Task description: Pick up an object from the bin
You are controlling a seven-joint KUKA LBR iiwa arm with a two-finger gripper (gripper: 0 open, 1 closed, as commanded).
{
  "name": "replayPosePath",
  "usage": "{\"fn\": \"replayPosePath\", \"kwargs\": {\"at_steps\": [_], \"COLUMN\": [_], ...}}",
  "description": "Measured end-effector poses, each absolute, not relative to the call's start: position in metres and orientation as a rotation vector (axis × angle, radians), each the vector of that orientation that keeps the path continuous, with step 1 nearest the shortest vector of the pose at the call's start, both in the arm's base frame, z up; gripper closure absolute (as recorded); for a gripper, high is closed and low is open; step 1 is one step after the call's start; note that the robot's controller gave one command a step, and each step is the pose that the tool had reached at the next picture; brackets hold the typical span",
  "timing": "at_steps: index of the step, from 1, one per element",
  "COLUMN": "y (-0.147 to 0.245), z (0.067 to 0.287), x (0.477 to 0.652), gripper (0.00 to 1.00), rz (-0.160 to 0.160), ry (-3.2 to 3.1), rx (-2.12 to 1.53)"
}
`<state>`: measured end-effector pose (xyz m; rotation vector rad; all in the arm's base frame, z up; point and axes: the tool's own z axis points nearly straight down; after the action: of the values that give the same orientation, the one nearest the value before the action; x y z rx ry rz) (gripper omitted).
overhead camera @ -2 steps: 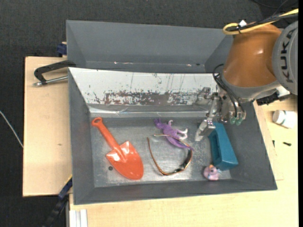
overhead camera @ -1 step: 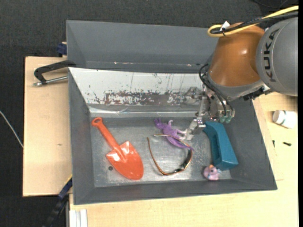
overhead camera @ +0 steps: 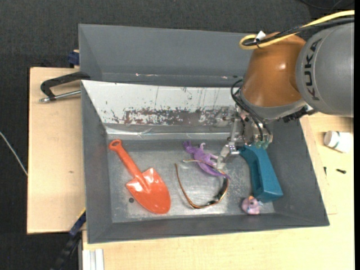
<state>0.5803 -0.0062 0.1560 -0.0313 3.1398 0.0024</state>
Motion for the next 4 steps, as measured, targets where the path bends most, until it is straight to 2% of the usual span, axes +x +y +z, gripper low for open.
{"fn": "replayPosePath", "kwargs": {"at_steps": [1,2,4], "y": [0.005,0.007,0.008], "z": [0.112,0.077,0.079], "x": [0.577,0.564,0.563], "gripper": [0.0,1.0,1.0], "rz": [0.004,0.003,0.003], "ry": [3.102,3.133,3.134], "rx": [0.43,0.186,0.186]}}
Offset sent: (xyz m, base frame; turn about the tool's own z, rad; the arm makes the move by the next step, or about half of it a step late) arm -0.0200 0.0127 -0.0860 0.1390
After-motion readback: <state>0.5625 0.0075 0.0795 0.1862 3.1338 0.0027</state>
